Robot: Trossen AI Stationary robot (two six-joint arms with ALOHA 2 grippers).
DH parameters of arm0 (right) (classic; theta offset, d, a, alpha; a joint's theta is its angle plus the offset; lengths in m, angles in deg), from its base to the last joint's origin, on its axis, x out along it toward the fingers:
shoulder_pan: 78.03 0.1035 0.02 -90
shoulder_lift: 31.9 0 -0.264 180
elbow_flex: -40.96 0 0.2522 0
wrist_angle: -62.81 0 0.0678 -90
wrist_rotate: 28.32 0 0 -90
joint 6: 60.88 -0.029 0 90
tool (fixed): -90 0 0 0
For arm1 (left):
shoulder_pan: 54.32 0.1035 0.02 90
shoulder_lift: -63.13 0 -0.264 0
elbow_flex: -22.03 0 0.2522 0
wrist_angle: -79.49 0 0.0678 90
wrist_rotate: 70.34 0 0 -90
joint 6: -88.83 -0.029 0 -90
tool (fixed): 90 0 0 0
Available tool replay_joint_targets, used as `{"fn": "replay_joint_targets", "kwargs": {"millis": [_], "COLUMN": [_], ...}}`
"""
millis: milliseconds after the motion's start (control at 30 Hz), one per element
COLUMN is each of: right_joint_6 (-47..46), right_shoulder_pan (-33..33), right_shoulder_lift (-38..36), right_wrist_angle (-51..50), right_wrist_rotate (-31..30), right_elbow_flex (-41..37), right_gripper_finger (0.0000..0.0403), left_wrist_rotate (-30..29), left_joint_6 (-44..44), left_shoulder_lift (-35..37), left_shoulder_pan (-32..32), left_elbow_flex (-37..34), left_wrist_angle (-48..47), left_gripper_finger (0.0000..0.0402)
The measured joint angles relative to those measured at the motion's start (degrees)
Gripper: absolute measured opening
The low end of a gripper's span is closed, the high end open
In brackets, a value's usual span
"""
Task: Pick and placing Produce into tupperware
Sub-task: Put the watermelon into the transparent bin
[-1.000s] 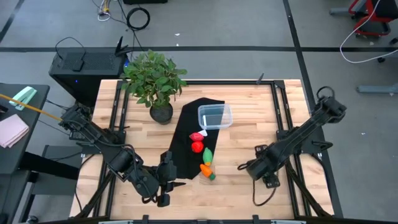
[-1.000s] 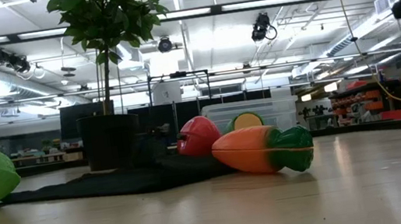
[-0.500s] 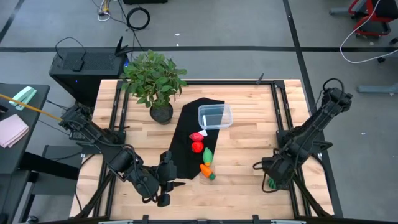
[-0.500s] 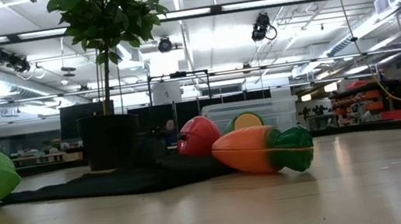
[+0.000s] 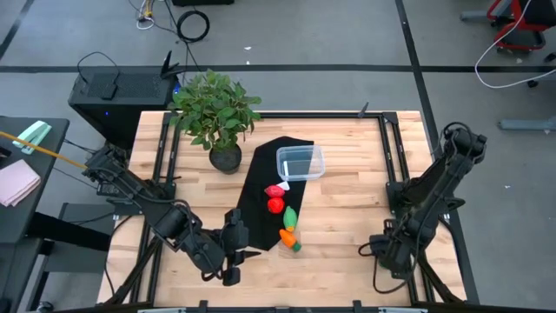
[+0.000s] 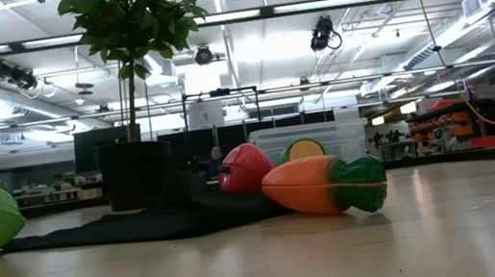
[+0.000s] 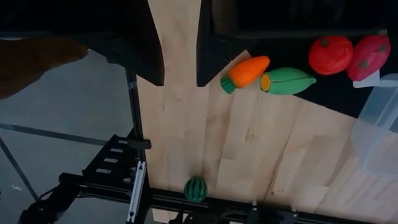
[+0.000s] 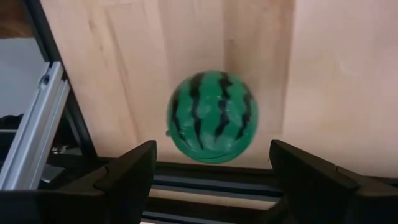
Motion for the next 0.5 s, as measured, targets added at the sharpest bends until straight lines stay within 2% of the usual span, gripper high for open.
{"fn": "replay_joint_targets", "kwargs": {"millis": [500], "right_joint_6": [1.2], "right_shoulder_pan": [0.4], "right_shoulder_lift": [8.5], "right_wrist_angle": [6.1], "right_wrist_rotate": [-0.3], "right_elbow_flex": [0.0], "right_gripper_finger": [0.0319], "left_wrist_rotate": [0.0], "left_joint_6": [0.5], "left_shoulder_lift": [0.0], "left_shoulder_pan": [0.0], "left_elbow_flex": [0.0], "left_wrist_angle": [0.1], "left_gripper_finger": [0.0103]}}
